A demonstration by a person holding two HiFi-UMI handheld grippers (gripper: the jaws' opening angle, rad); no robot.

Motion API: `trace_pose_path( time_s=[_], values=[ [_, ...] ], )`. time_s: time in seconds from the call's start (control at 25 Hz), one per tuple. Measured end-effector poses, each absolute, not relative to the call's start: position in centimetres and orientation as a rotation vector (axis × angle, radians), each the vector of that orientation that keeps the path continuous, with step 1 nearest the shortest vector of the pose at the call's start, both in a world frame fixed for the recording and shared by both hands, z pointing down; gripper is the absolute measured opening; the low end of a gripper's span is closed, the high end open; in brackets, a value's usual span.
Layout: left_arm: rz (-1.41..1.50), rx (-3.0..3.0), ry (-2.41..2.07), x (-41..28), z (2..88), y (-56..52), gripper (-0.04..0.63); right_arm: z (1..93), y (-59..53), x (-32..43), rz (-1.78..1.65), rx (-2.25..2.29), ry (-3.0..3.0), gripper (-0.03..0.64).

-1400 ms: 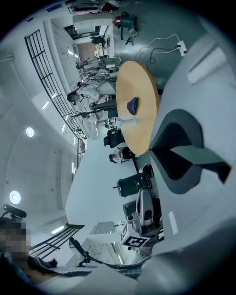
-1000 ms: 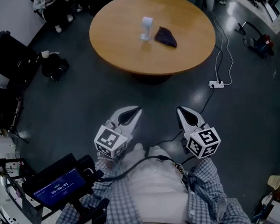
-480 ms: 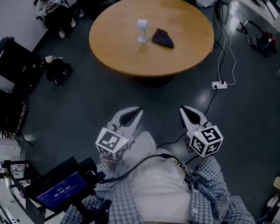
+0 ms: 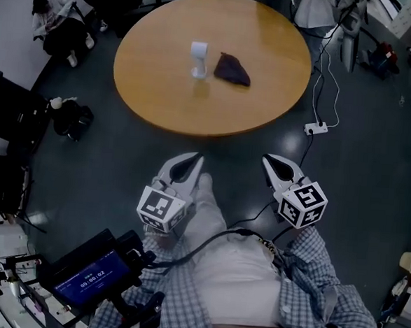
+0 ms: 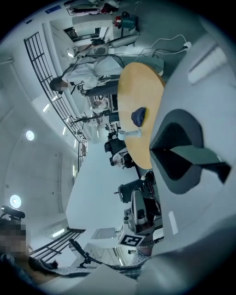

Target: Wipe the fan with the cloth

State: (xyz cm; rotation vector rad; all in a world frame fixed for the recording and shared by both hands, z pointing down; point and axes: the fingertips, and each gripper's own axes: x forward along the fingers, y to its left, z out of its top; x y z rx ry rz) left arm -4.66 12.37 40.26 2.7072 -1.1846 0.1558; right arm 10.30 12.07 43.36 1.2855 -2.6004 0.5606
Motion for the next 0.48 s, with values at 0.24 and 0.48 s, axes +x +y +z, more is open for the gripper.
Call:
trace_pose_path(
  time_s=[0.24,0.48],
  values=[
    [0.179,2.754,-1.164,-4.9,39.8,9.3,0.002,41.3,8.0,9.5,0.481,1.332,-2.633,0.003],
    [0.184,2.734,-1.203,-8.0,41.1,-1.0,0.002,41.3,-0.9,6.8,0.495,1.339,-2.593,0.003]
  ],
)
